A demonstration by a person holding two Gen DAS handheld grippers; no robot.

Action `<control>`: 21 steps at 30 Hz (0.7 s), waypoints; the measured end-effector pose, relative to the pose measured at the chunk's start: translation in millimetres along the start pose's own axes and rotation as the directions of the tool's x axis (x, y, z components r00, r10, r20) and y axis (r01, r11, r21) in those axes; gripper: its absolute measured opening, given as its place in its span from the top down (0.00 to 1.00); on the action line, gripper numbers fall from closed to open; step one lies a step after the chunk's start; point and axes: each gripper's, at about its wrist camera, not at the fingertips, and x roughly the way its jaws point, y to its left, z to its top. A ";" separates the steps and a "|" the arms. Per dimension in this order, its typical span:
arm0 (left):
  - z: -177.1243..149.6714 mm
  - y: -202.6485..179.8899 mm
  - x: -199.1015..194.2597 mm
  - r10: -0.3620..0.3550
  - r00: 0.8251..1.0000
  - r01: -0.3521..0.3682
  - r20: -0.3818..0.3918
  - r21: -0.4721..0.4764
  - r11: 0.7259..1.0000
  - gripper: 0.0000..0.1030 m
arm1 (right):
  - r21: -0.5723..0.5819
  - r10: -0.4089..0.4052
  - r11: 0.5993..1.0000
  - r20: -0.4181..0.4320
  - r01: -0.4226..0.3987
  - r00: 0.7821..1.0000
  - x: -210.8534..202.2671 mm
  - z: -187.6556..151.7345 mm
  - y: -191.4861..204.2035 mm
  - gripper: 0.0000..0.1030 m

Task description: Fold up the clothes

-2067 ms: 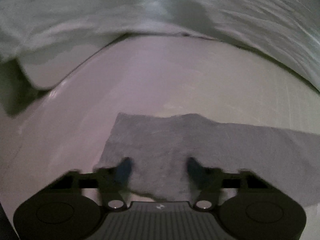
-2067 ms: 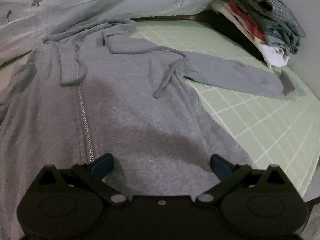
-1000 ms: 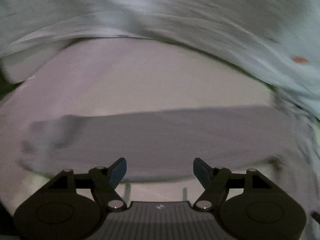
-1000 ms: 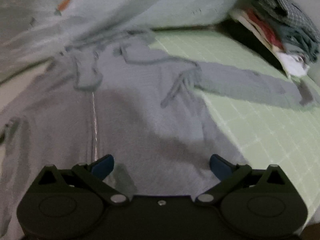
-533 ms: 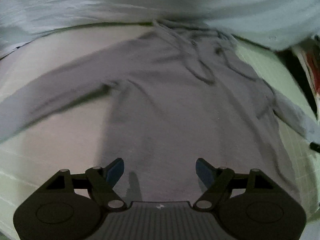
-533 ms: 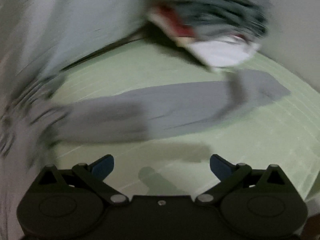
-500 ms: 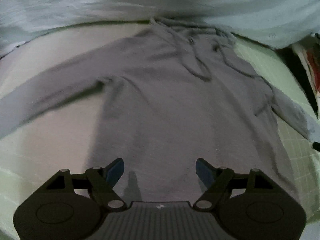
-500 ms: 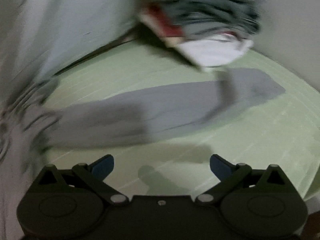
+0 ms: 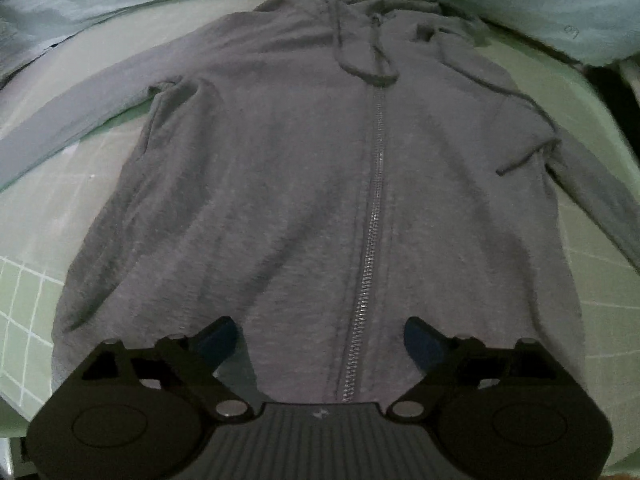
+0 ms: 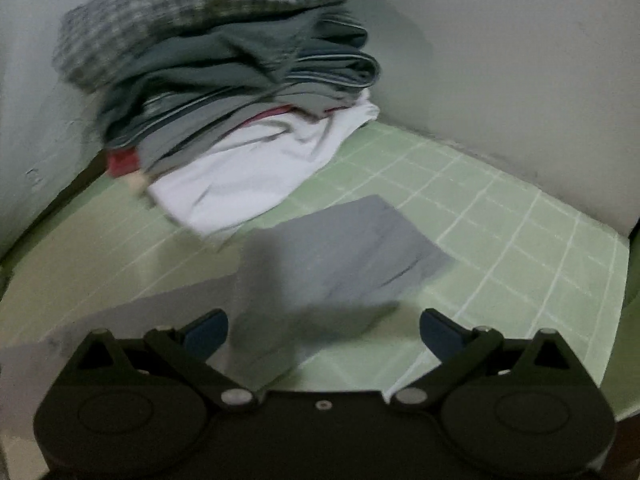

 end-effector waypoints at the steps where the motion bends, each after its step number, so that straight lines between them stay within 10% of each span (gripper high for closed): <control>1: -0.1 -2.6 0.7 0.013 1.000 -0.013 -0.004 0.002 1.000 0.06 | 0.001 -0.004 1.000 0.001 0.004 1.000 4.2 2.8 -3.2 0.00; 17: -3.8 -8.9 1.9 0.058 0.998 -0.057 0.013 -0.060 0.997 0.00 | -0.186 -0.028 0.982 -0.009 0.026 1.000 41.0 18.7 -6.2 0.06; 20: -4.0 -10.3 1.4 0.062 0.998 -0.061 0.016 -0.073 0.995 0.00 | -0.207 -0.016 0.978 0.006 0.017 1.000 32.6 17.8 -6.6 0.37; 21: -3.6 -10.1 1.7 0.064 0.998 -0.062 0.016 -0.078 0.995 0.00 | -0.225 0.005 0.974 0.004 -0.004 1.000 29.6 18.7 -6.1 0.63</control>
